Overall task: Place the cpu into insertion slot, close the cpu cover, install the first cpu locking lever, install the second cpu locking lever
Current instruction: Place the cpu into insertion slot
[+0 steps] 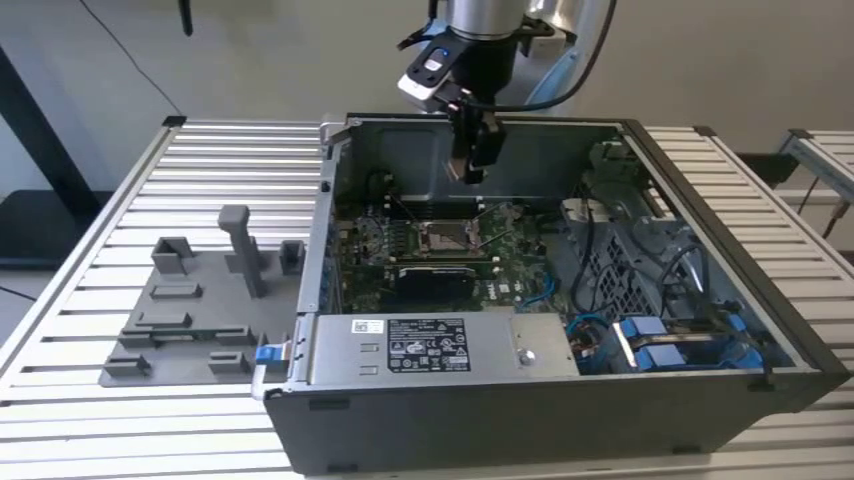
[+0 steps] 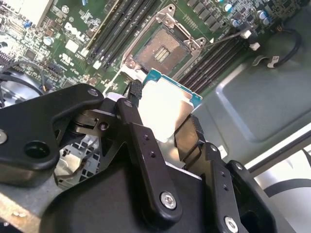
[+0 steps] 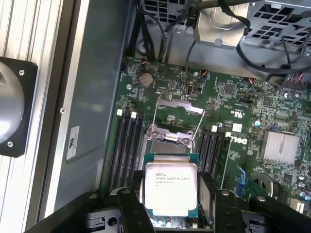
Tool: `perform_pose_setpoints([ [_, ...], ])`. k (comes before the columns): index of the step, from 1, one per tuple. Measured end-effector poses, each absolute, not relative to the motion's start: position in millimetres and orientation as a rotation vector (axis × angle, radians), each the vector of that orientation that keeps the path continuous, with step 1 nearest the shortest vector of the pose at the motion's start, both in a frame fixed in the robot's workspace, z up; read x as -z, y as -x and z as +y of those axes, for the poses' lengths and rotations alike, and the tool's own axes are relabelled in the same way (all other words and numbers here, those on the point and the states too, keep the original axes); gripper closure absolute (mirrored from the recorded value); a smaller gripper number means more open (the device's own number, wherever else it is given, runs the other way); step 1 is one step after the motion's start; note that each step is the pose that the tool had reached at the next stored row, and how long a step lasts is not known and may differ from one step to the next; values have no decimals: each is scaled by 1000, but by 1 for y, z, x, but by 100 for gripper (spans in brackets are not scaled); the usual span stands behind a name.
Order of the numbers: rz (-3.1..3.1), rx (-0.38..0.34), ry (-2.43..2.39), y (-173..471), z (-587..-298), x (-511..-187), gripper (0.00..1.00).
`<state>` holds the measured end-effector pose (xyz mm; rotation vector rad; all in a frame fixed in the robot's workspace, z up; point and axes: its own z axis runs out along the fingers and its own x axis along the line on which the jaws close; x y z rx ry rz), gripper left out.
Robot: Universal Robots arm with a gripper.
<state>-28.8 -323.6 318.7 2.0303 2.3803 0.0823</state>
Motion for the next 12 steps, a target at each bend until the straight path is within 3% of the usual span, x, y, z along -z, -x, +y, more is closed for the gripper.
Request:
perform_pose_setpoints([
  [12,2254,-81,-2166,31,-323,-305,46],
])
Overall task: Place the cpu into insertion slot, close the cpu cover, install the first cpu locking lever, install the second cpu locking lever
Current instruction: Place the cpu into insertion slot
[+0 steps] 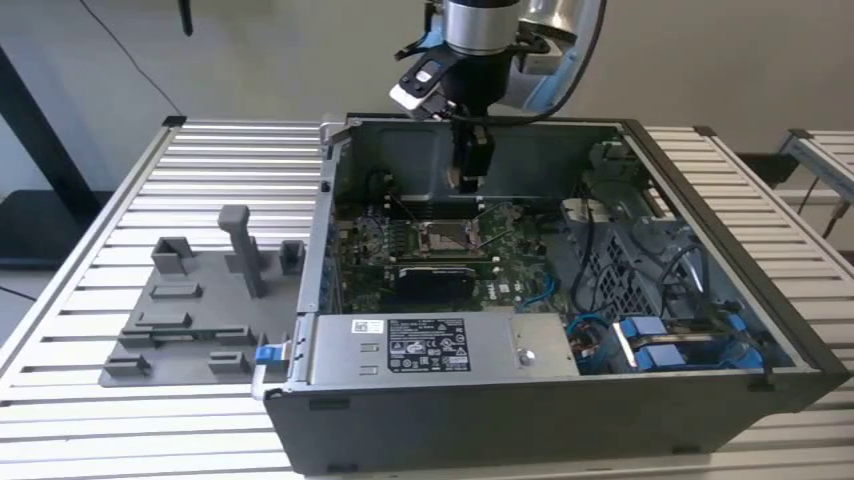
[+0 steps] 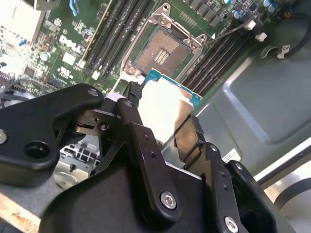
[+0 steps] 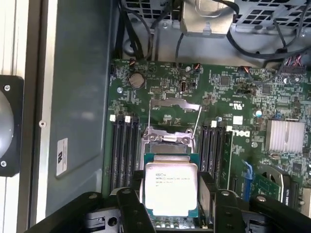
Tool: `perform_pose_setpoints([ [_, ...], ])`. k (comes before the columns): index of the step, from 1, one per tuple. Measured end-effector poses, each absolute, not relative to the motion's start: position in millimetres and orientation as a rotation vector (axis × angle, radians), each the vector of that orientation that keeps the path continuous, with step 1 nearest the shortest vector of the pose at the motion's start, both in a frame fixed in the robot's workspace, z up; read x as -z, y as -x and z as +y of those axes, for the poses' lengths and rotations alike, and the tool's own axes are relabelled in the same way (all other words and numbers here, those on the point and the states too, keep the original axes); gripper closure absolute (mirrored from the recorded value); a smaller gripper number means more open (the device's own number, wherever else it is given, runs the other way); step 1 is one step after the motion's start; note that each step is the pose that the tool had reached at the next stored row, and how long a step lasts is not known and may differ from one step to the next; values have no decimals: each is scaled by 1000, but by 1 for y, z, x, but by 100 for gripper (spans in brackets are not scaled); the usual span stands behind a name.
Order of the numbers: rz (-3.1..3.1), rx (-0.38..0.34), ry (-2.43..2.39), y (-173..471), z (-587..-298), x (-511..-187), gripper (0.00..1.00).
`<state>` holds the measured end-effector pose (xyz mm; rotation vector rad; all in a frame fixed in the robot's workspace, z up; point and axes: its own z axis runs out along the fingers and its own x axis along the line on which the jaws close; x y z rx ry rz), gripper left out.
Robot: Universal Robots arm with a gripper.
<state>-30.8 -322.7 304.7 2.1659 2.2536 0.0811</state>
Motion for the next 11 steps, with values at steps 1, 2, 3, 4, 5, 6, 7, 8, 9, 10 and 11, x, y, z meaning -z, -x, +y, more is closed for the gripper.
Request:
perform_pose_setpoints([
  [1,2248,-81,-2172,32,-323,-304,46],
  [2,2242,-81,-2178,34,-322,-304,46],
  [3,2236,-81,-2184,35,-322,-303,46],
  [4,2230,-81,-2189,37,-322,-303,46],
  [5,2225,-81,-2194,39,-321,-302,46],
  [6,2220,-81,-2199,40,-321,-301,46],
  [7,2218,-81,-2201,40,-321,-300,46],
  [8,2217,-81,-2202,40,-321,-299,46],
  [9,2216,-81,-2203,40,-321,-298,46],
  [10,2214,-81,-2205,40,-321,-296,46],
  [11,2212,-81,-2207,40,-321,-295,46],
])
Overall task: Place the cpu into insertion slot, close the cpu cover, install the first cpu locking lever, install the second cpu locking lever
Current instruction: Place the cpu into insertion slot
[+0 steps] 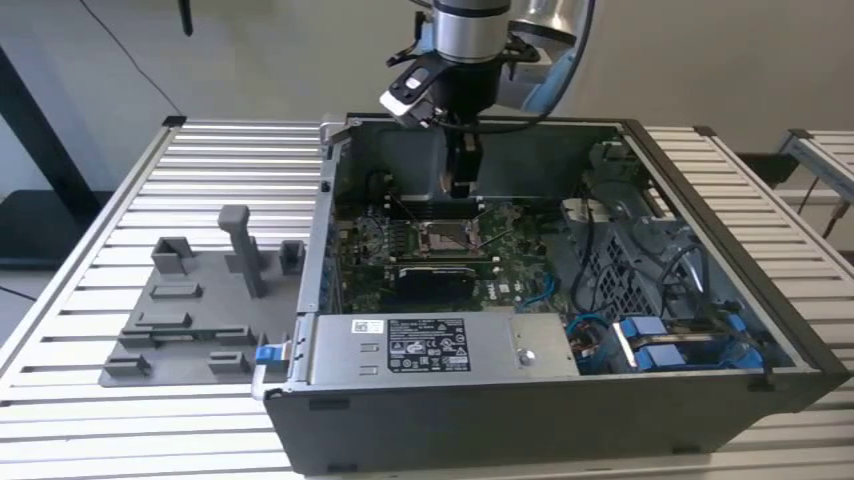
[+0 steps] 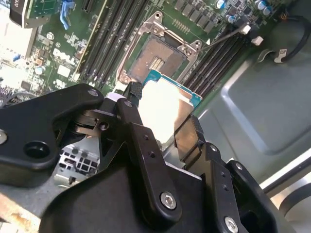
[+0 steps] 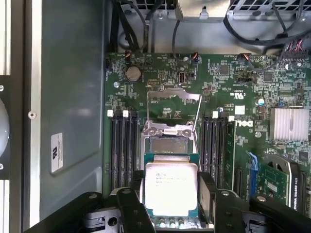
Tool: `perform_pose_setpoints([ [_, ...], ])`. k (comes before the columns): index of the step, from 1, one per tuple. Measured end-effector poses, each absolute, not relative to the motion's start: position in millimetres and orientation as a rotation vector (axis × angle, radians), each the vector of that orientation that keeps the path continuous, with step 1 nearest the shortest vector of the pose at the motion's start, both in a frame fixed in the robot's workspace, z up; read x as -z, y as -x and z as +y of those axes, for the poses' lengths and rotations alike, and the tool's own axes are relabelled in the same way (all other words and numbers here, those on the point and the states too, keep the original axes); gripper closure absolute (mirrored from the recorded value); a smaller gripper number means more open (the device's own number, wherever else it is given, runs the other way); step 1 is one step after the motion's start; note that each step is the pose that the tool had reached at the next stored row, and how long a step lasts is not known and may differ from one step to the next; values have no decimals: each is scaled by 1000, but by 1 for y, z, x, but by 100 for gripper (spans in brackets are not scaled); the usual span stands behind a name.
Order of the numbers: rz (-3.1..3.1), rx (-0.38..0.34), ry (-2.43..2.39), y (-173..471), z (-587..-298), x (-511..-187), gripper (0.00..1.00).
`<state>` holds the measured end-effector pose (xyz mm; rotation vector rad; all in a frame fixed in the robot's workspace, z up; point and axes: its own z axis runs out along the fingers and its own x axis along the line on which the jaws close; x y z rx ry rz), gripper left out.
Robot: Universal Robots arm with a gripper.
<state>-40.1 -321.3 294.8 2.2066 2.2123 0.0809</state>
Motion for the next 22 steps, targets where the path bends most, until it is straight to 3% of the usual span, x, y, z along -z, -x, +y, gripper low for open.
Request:
perform_pose_setpoints([
  [22,2205,-81,-2214,41,-321,-267,46],
])
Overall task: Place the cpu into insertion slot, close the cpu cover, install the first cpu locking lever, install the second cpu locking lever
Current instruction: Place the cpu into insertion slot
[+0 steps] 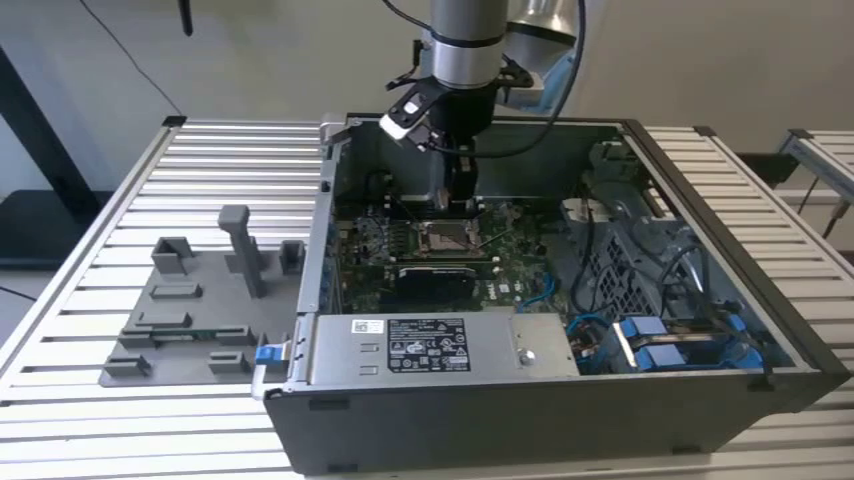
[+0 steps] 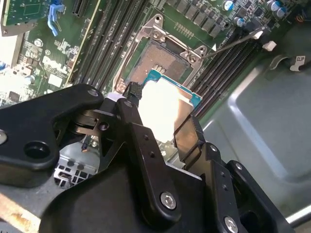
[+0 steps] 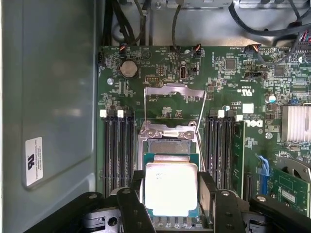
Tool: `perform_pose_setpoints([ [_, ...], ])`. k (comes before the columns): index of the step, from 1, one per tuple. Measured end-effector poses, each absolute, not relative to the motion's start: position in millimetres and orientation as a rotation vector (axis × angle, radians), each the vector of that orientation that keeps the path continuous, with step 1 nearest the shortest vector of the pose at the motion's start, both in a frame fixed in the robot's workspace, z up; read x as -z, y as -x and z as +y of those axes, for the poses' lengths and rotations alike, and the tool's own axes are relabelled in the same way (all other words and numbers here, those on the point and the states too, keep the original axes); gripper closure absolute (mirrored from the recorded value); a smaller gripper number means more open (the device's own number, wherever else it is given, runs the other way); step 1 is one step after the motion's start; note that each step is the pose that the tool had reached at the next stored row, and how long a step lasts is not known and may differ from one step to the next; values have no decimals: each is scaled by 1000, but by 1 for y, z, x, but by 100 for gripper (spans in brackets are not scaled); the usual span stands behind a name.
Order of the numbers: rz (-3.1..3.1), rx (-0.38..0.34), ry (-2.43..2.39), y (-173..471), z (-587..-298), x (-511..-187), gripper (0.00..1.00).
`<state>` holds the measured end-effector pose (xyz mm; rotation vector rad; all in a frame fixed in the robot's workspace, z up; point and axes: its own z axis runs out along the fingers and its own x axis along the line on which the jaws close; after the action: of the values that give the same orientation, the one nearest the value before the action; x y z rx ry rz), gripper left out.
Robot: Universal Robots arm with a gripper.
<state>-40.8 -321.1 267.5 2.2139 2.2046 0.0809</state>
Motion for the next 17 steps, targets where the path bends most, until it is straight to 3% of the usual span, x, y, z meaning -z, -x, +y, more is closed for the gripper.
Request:
perform_pose_setpoints([
  [17,2203,-81,-2215,42,-321,-246,46],
])
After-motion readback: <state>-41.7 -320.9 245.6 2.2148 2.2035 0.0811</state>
